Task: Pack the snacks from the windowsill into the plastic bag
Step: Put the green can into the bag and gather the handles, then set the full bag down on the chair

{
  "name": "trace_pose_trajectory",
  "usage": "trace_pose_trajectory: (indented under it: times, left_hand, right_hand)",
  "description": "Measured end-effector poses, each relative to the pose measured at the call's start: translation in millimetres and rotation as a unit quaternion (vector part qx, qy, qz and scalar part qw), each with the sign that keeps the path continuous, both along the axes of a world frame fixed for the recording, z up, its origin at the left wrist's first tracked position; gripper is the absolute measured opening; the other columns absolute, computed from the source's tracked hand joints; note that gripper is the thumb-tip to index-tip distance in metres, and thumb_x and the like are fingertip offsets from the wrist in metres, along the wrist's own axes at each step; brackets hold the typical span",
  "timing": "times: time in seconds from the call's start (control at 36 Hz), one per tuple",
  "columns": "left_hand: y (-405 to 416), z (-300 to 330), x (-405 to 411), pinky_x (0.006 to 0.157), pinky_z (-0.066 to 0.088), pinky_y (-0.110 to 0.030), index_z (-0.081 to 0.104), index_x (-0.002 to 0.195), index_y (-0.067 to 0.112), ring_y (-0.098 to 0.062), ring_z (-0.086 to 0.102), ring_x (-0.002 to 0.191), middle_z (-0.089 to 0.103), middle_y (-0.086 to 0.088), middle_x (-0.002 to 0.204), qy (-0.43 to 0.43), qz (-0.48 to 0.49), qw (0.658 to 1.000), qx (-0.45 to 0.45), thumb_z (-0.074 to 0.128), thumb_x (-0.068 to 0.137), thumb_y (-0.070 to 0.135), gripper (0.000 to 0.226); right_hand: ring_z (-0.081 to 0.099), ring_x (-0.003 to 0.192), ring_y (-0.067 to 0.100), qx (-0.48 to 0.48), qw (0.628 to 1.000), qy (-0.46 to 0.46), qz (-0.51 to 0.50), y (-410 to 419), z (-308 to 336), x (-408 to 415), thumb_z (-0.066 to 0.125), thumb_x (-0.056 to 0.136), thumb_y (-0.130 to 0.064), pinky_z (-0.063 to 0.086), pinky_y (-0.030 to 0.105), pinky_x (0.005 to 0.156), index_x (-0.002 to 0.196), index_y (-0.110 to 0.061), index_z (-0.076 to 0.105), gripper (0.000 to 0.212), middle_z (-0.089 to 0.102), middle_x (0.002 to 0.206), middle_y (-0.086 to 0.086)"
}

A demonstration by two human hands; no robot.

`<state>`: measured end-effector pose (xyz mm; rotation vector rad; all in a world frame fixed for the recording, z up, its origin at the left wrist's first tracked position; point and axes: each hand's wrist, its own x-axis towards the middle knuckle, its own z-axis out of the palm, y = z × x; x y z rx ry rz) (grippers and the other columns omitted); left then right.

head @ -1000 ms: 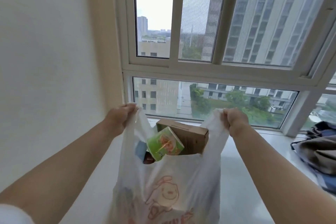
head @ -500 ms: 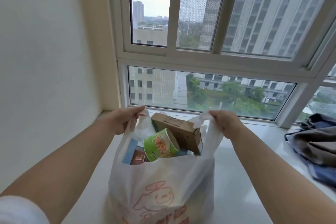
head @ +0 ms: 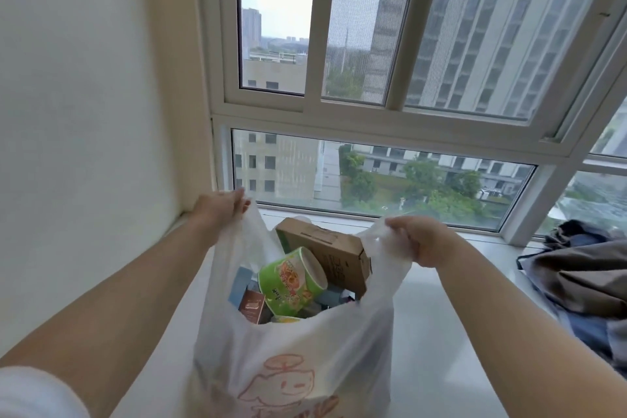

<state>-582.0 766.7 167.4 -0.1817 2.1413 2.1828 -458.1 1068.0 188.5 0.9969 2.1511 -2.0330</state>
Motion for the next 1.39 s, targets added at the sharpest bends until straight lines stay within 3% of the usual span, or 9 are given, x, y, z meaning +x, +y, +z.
trace_pose_trajectory:
  times: [0.11,0.19,0.28,0.39,0.56,0.69,0.94,1.22,1.39]
  left_hand:
    - [-1.6,-0.1,6.9,0.074,0.052,-0.034,0.067,0.098,0.005,-0.015,0.059,0.068,0.068,-0.003,0.073,0.004,-0.044,0.999,-0.021,0.061,0.091,0.031,0.028]
    - [-22.8,-0.6,5.4,0.064,0.053,-0.027,0.067,0.086,0.004,-0.009,0.059,0.053,0.065,0.005,0.051,-0.035,0.036,0.994,0.093,0.056,0.096,0.024,0.025]
    - [-64.8,-0.9,4.1,0.047,0.048,-0.014,0.063,0.097,-0.003,0.002,0.053,0.038,0.061,0.008,0.044,-0.040,0.142,0.979,0.142,0.048,0.099,0.018,0.026]
    - [-89.7,-1.0,14.7,0.073,0.044,-0.025,0.062,0.112,-0.004,-0.013,0.057,0.074,0.068,-0.016,0.104,0.027,0.239,0.968,0.075,0.049,0.097,0.027,0.037]
    - [-48.7,24.5,56.6,0.041,0.044,-0.010,0.057,0.069,0.016,-0.009,0.052,0.063,0.057,-0.001,0.072,0.115,0.205,0.969,0.083,0.051,0.098,0.021,0.030]
    - [-100.6,30.1,89.9,0.066,0.044,-0.021,0.059,0.082,0.008,-0.003,0.051,0.053,0.056,0.005,0.057,0.104,0.332,0.928,0.134,0.052,0.098,0.022,0.023]
    - [-64.5,47.7,149.3,0.058,0.035,-0.023,0.050,0.061,0.014,-0.011,0.045,0.059,0.052,0.000,0.065,0.167,0.284,0.944,-0.025,0.048,0.099,0.024,0.039]
    - [-95.4,72.3,216.3,0.054,0.039,-0.003,0.043,0.059,0.013,-0.006,0.048,0.064,0.048,0.000,0.066,0.231,0.339,0.911,-0.036,0.044,0.101,0.017,0.042]
    - [-140.6,85.4,271.3,0.072,0.043,-0.015,0.045,0.061,0.013,-0.005,0.052,0.066,0.048,0.000,0.064,0.258,0.390,0.883,-0.036,0.045,0.100,0.016,0.039]
  right_hand:
    - [0.065,0.088,0.026,0.058,0.979,-0.096,0.169,-6.3,6.8,10.4,0.075,0.078,-0.022,0.055,0.033,0.077,0.113,-0.002,0.063,0.042,0.068,0.108,0.017]
    - [0.066,0.083,0.023,0.116,0.972,-0.108,0.176,-3.3,11.2,21.6,0.071,0.084,-0.016,0.057,0.030,0.067,0.103,-0.002,0.064,0.025,0.069,0.099,0.015]
    - [0.060,0.049,0.011,0.077,0.995,0.023,0.055,11.2,13.3,28.3,0.062,0.091,-0.016,0.050,0.022,0.045,0.081,-0.006,0.061,0.014,0.061,0.064,0.007]
    - [0.056,0.057,0.017,0.037,0.974,0.189,-0.117,4.2,10.8,30.4,0.058,0.093,-0.016,0.049,0.022,0.047,0.085,-0.004,0.062,0.015,0.057,0.069,0.006]
    - [0.044,0.035,0.005,0.056,0.961,0.231,-0.140,-23.0,23.3,28.2,0.055,0.091,-0.013,0.036,0.021,0.046,0.061,-0.001,0.059,0.032,0.052,0.049,0.004]
    - [0.044,0.051,0.020,0.052,0.944,0.226,-0.234,-1.1,26.5,52.2,0.049,0.085,-0.002,0.027,0.010,0.029,0.052,-0.012,0.047,0.034,0.049,0.038,-0.001]
    - [0.057,0.075,0.016,0.131,0.940,0.315,-0.029,-58.3,43.2,61.7,0.057,0.092,-0.016,0.043,0.022,0.064,0.096,-0.014,0.072,0.016,0.064,0.081,0.003]
    - [0.052,0.058,0.008,0.089,0.933,0.331,0.108,-103.4,66.7,76.5,0.063,0.090,-0.017,0.043,0.022,0.057,0.074,-0.014,0.070,0.018,0.061,0.067,-0.006]
    - [0.058,0.064,0.018,0.081,0.902,0.336,0.258,-166.5,90.7,88.4,0.072,0.082,-0.019,0.051,0.031,0.067,0.065,-0.025,0.070,0.018,0.063,0.064,0.002]
